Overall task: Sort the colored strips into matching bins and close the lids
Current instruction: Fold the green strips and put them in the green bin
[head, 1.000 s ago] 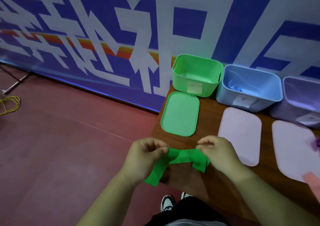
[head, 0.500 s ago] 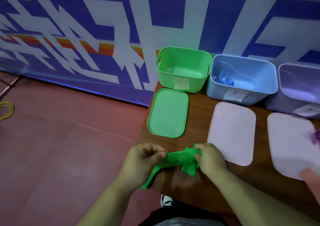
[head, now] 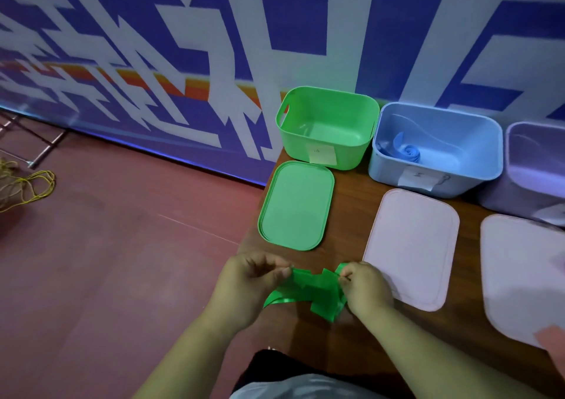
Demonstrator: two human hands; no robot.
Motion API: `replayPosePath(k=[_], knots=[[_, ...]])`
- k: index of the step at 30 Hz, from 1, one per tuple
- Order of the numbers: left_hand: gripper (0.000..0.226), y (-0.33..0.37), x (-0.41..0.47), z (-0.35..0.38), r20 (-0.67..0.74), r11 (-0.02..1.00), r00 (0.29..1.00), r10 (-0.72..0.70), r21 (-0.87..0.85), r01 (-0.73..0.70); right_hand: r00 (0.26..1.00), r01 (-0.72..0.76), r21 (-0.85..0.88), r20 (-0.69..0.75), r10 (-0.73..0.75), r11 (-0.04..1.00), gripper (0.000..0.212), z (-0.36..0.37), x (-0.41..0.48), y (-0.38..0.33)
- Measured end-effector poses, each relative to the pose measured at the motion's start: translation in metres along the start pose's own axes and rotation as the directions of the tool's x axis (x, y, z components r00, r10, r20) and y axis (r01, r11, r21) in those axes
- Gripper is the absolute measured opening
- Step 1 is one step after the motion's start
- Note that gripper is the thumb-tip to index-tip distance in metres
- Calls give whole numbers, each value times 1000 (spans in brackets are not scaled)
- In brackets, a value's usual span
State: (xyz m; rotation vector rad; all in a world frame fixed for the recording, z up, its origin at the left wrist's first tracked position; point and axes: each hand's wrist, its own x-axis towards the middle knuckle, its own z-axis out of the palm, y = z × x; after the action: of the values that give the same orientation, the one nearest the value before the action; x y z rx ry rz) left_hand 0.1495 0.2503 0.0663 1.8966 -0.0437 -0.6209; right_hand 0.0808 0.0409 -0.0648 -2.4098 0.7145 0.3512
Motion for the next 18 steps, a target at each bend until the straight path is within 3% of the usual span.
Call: replayPosePath(k=[6,12,18], knots=[[20,4,3,-4,72,998,996,57,-6,-57,1000,30,209,-9,-29,977,14,-20,-17,-8],[19,18,11,-20,181,984,968,172,23,-179,999,28,497,6,-35,867,19,-65,-40,-42],[9,50,14,-47,340,927,870,356,-15,-374,996,68,559,-91,-20,826,14,-102,-72,-87]])
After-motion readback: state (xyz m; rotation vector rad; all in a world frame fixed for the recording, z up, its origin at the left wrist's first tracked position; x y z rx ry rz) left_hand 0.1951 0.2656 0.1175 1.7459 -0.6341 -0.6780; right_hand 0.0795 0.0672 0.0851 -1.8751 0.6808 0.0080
